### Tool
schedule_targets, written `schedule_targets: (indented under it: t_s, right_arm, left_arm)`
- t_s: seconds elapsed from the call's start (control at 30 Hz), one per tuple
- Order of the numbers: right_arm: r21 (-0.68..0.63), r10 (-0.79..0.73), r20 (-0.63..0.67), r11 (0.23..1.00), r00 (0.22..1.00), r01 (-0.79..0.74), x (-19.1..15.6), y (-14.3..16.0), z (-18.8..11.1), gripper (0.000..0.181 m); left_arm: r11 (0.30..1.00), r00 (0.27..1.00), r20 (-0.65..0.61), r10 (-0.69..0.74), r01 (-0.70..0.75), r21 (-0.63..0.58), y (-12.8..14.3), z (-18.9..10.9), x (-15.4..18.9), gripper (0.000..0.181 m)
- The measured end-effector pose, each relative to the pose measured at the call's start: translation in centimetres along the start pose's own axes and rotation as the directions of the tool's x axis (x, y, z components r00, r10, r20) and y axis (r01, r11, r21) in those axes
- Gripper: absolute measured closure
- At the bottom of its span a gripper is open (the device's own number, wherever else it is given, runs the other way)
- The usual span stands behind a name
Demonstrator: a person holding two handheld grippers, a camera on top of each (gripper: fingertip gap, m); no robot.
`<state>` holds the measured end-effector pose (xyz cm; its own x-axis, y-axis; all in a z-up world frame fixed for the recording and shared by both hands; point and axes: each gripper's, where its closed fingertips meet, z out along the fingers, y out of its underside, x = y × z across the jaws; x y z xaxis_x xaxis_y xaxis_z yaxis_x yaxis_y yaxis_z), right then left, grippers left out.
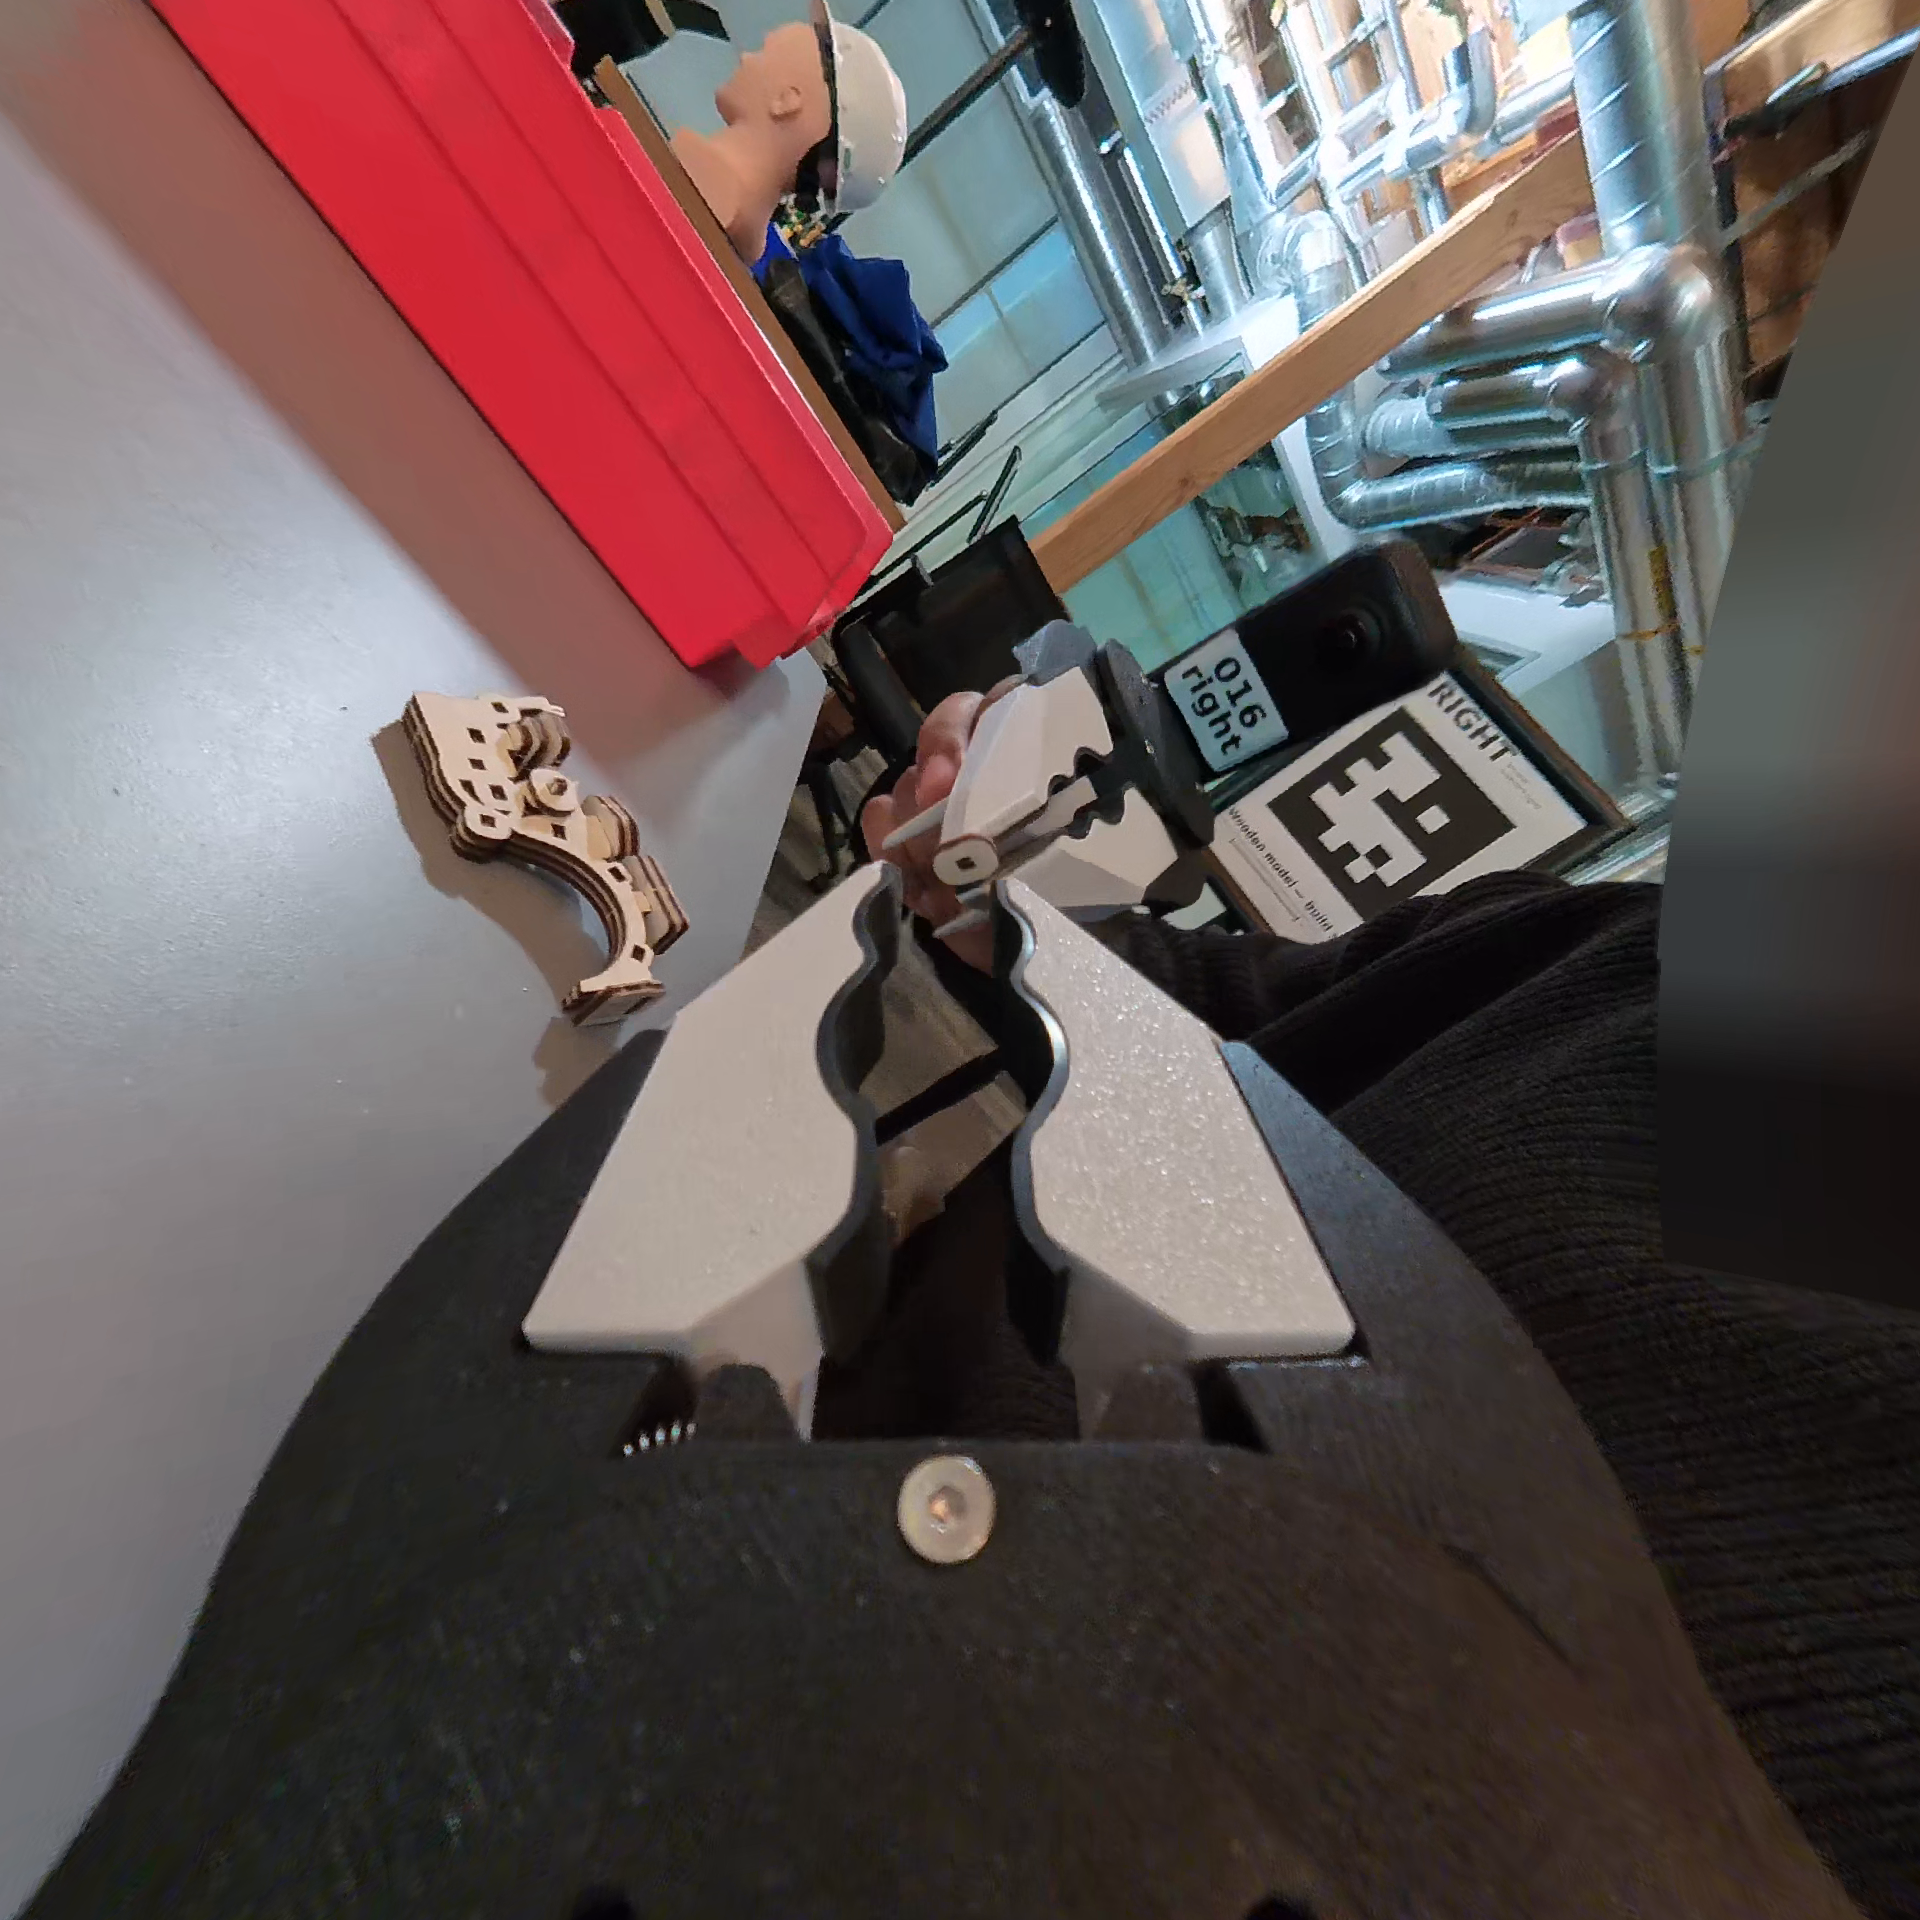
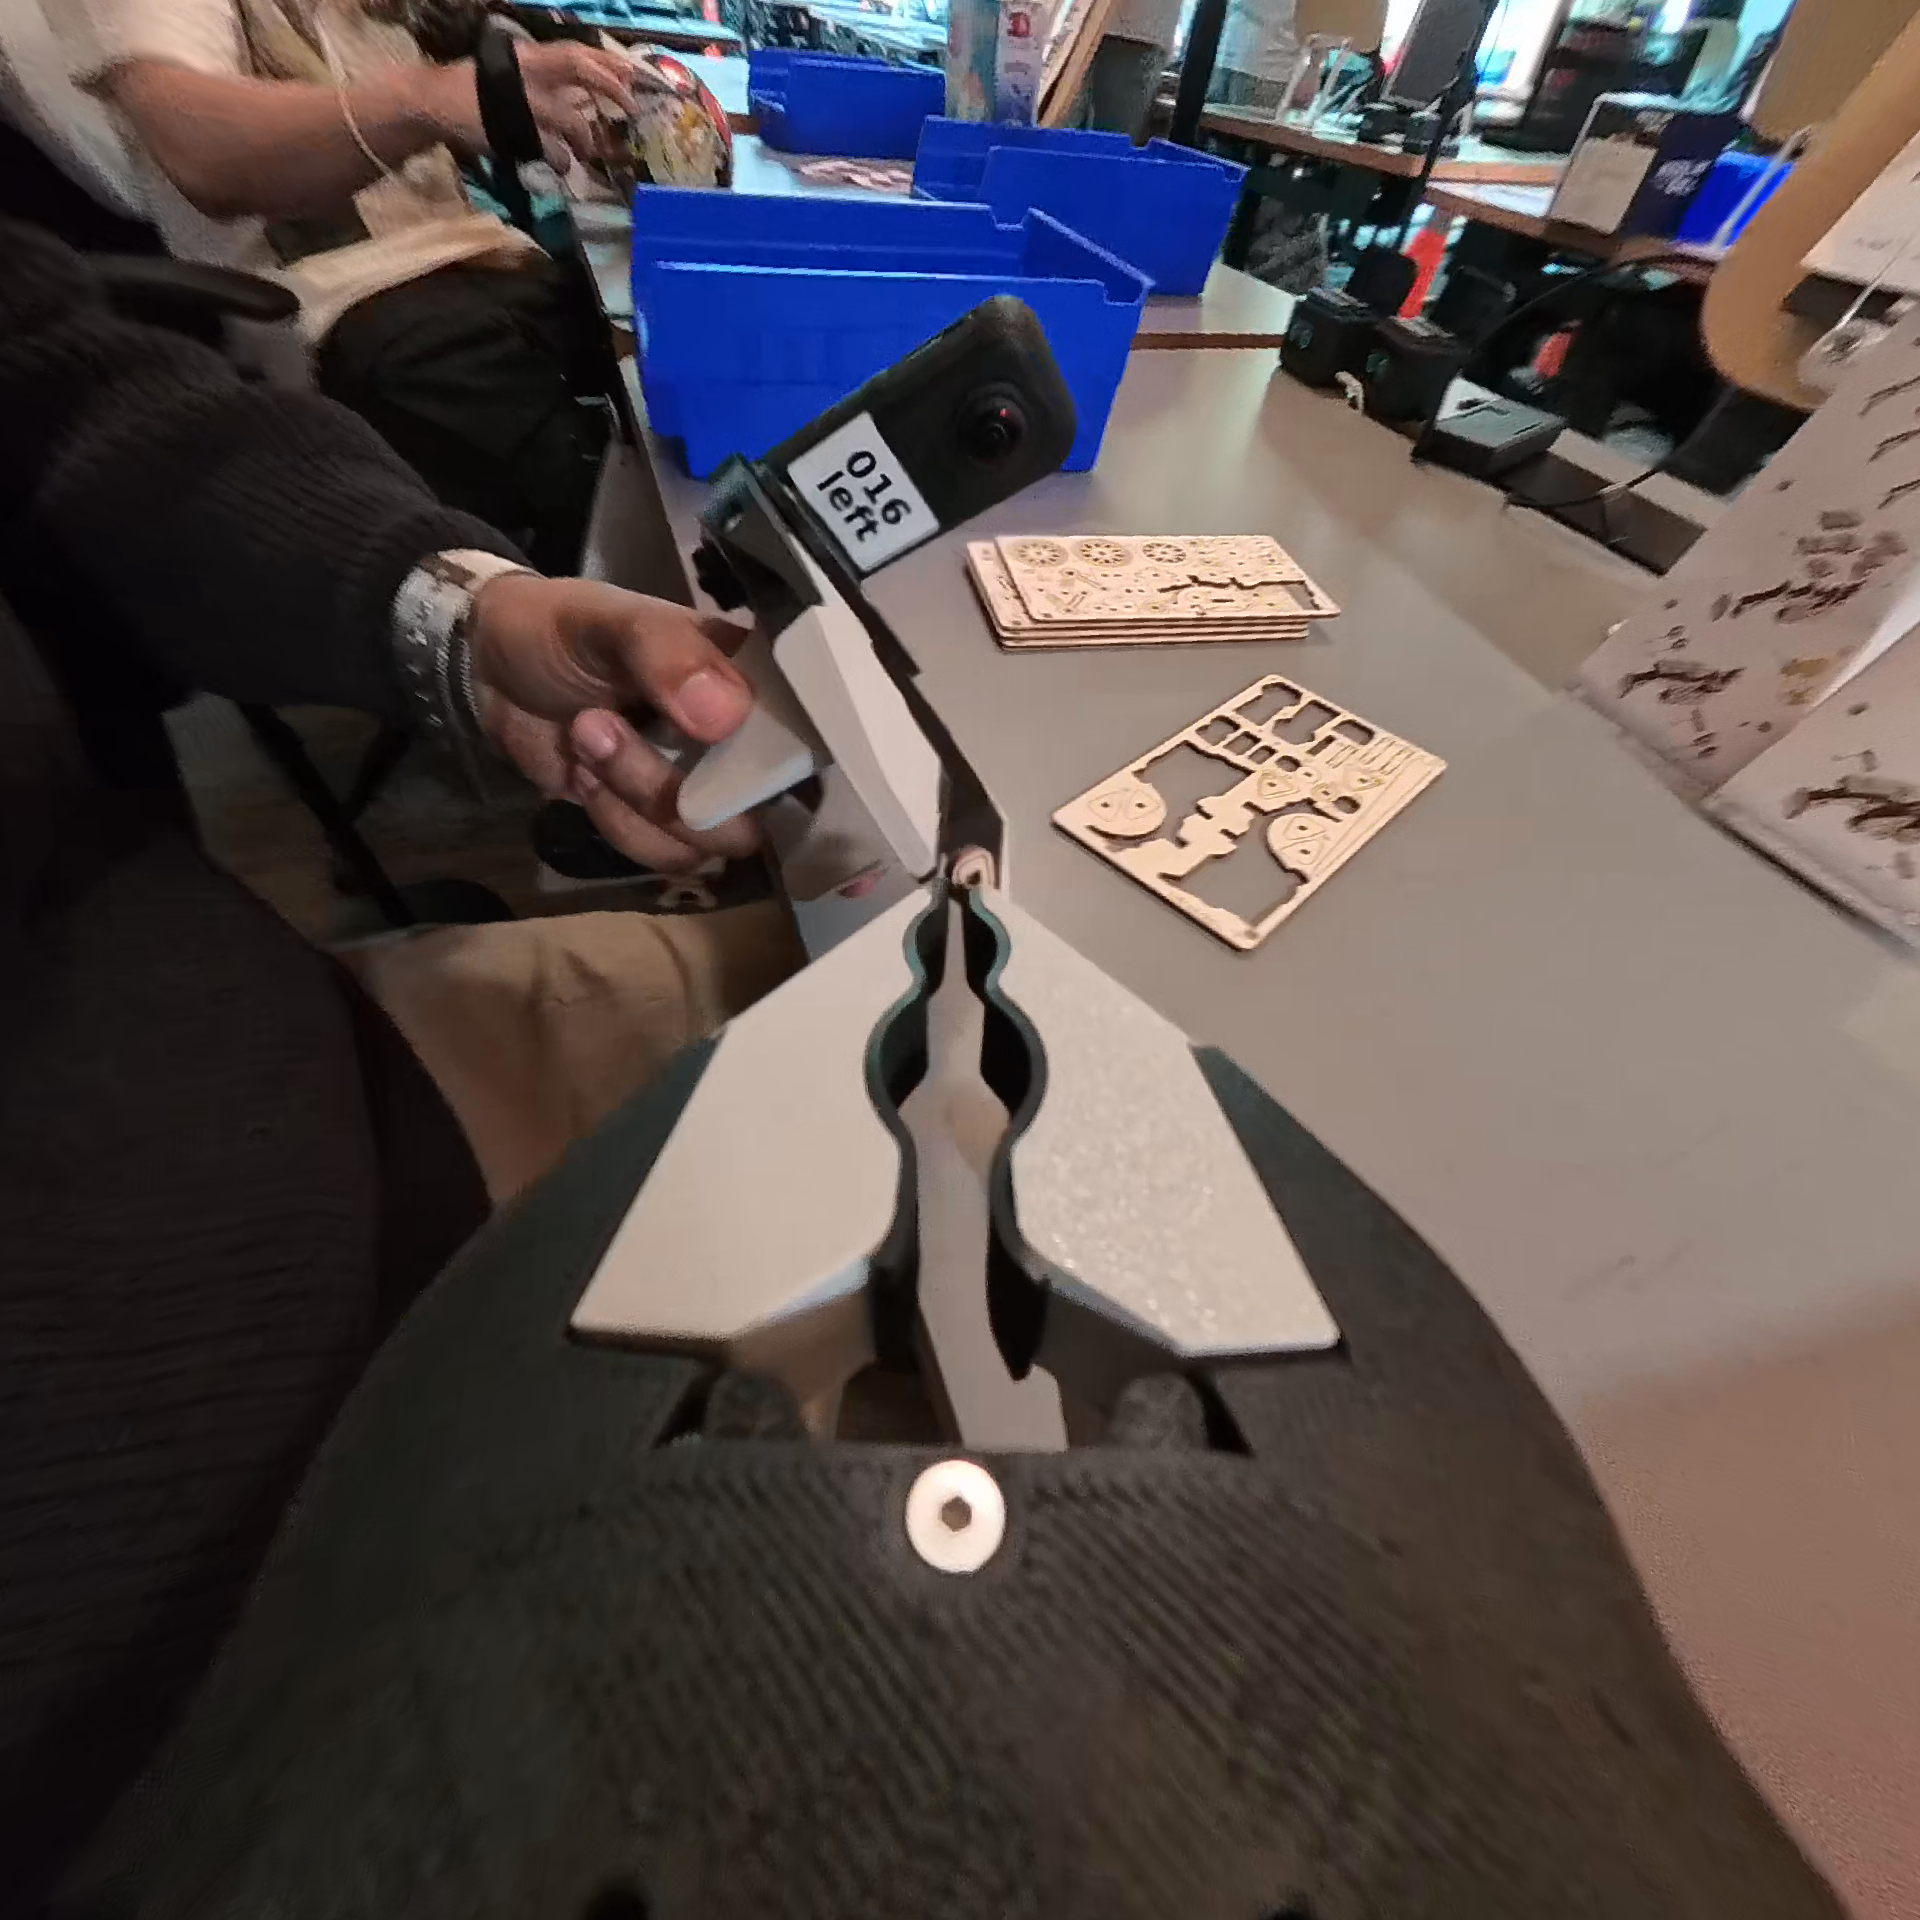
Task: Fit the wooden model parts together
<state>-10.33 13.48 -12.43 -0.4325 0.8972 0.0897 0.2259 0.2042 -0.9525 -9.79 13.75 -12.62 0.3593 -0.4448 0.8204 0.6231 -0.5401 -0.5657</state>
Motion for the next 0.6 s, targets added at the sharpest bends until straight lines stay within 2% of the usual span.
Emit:
schedule_targets:
  t_s: [0.03,0.2,0.37,0.47,0.6]
  right_arm:
    - [0.008,0.036,0.025,0.999,0.999,-0.036,-0.1,0.0,0.0,0.180]
    - [0.035,0.234,0.186,0.969,0.954,-0.244,-0.9,0.0,-0.1,0.180]
    - [0.030,0.428,0.377,0.881,0.821,-0.472,-1.9,-0.4,-0.4,0.181]
    - [0.056,0.485,0.417,0.830,0.768,-0.555,-1.3,-0.9,-0.8,0.181]
    - [0.061,0.492,0.413,0.825,0.766,-0.562,-1.0,-0.9,-0.9,0.181]
  left_arm:
    - [1.000,1.000,0.009,0.027,-0.027,-0.004,0.0,-0.1,-0.1,0.165]
    - [0.980,0.982,0.014,0.189,-0.188,-0.058,0.1,-0.5,0.2,0.165]
    - [0.971,0.975,-0.041,0.221,-0.223,-0.081,0.7,-0.2,1.4,0.171]
    - [0.969,0.975,-0.036,0.221,-0.224,-0.105,1.1,0.0,1.3,0.178]
    - [0.971,0.977,-0.027,0.211,-0.213,-0.110,1.2,0.1,1.1,0.181]
